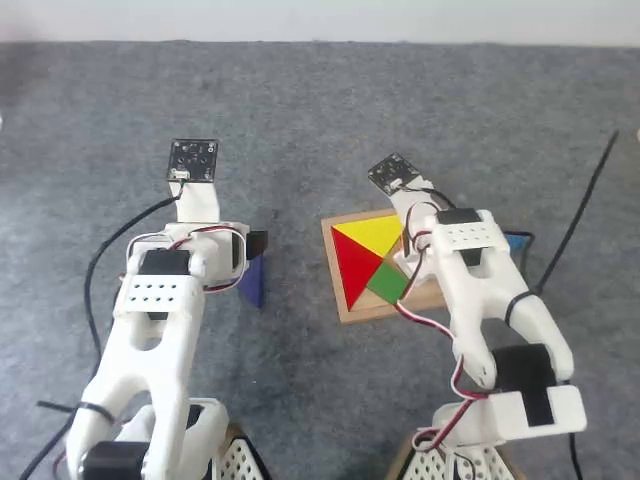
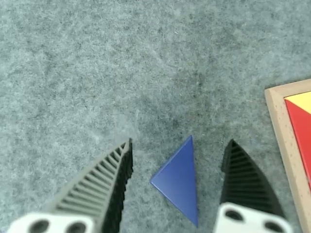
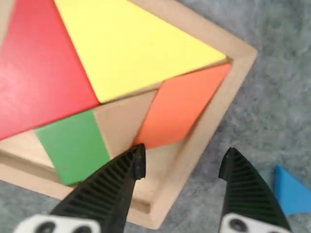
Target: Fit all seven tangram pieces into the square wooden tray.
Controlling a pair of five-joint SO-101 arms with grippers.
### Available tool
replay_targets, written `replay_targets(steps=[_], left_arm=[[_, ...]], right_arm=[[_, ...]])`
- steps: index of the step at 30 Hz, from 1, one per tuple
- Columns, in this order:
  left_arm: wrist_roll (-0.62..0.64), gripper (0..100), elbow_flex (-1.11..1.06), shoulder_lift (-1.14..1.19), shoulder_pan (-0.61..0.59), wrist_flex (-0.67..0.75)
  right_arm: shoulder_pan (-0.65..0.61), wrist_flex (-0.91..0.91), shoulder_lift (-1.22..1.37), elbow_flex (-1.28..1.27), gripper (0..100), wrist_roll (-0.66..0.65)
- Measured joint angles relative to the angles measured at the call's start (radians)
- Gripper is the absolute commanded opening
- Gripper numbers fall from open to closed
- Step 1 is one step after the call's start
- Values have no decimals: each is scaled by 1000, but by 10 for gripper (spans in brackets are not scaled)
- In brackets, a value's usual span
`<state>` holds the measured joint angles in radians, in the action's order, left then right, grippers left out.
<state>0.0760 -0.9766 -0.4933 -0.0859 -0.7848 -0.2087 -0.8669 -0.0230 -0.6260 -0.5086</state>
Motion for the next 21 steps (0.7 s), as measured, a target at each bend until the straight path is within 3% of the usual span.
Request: replay_targets(steps=[10, 21], left_arm=[[0, 288, 0, 0, 0, 0], [0, 288, 0, 0, 0, 0]], right_arm=[[-52, -166, -192, 0, 270, 11], [-160, -97, -146, -31, 270, 34]])
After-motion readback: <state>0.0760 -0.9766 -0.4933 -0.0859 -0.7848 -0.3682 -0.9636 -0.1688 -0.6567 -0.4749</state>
